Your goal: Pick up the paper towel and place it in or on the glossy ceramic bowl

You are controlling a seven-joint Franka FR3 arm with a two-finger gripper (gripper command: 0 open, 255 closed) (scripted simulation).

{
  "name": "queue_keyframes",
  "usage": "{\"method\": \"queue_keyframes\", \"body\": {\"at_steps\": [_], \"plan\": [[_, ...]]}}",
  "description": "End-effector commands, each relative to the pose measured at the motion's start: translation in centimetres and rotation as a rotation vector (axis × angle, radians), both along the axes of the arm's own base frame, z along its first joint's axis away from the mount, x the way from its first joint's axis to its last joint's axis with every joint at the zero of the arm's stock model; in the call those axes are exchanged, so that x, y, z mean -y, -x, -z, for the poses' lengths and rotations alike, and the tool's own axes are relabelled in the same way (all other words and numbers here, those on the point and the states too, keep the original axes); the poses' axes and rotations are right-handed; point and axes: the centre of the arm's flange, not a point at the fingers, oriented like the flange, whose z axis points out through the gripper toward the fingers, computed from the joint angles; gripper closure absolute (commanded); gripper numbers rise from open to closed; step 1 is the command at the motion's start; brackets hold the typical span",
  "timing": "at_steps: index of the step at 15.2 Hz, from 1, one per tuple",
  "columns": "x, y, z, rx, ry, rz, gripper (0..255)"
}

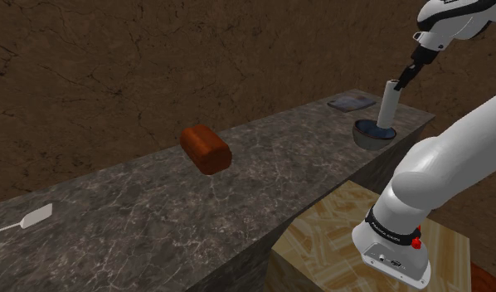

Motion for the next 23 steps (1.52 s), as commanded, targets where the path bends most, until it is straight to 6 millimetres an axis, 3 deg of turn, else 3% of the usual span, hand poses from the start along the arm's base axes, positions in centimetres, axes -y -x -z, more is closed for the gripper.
{"method": "queue_keyframes", "body": {"at_steps": [1,3,11,12,17,21,23], "plan": [[0.0,0.0,1.0,0.000,0.000,0.000,255],[0.0,0.0,1.8,0.000,0.000,0.000,255],[0.0,0.0,1.8,0.000,0.000,0.000,255],[0.0,0.0,1.8,0.000,0.000,0.000,0],[0.0,0.0,1.8,0.000,0.000,0.000,0],[-0.2,1.0,-3.1,0.000,0.000,0.000,0],[-0.2,1.0,-3.1,0.000,0.000,0.000,0]]}}
